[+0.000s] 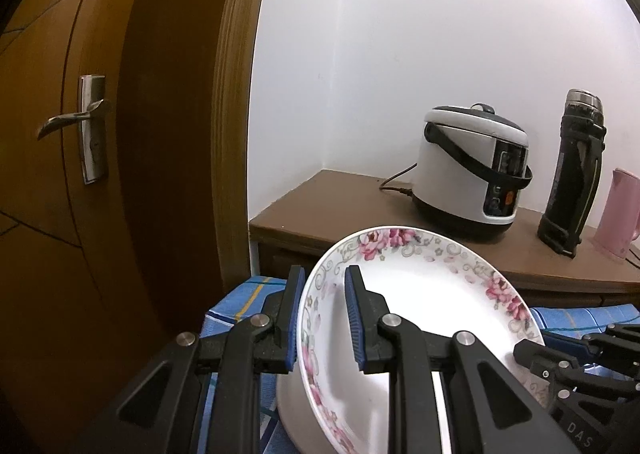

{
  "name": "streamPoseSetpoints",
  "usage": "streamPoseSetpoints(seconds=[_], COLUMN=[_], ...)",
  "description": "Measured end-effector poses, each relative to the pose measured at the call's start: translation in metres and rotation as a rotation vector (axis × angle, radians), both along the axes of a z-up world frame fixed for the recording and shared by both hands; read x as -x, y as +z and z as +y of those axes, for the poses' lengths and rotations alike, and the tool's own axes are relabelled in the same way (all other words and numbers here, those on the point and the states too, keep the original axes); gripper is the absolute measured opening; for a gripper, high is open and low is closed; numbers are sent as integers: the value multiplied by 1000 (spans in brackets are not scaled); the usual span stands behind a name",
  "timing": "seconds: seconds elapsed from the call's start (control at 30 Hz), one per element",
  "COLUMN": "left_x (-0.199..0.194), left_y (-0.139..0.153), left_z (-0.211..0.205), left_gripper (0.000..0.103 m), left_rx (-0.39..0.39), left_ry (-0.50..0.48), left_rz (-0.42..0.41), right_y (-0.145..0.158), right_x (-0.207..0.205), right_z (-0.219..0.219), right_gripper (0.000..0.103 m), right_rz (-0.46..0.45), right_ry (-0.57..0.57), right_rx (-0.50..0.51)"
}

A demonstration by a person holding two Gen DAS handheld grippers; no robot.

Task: Organize plates and bowls
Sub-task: 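Carry the pink-flowered plate over the grey plate and lower it on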

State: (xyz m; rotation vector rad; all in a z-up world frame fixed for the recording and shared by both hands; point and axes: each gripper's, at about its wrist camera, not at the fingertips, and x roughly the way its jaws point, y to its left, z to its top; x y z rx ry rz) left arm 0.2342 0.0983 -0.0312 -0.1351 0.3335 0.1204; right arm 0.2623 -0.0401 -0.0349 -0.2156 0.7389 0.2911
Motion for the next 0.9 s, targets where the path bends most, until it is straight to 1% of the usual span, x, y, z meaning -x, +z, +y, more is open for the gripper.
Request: streamPoseSetpoints(seconds=[0.2,0.6,0.73,0.9], left_x=[-7,-22,-24,-31], left_y=[-5,-17,-21,-26], left_z=[-1,3,1,2], left_gripper=[22,22,22,22], left_rx=[-18,-4,-22,-20], left_ry=[10,9,16,13], left_rz=[11,90,98,130], right_y=[-4,-7,-7,-5], right_x=[-7,-11,-11,-11], right_z=[1,3,3,3], right_gripper=[17,17,17,17], right_rz=[9,16,12,9], right_ry=[-4,10,10,17], right_rx=[3,15,13,19])
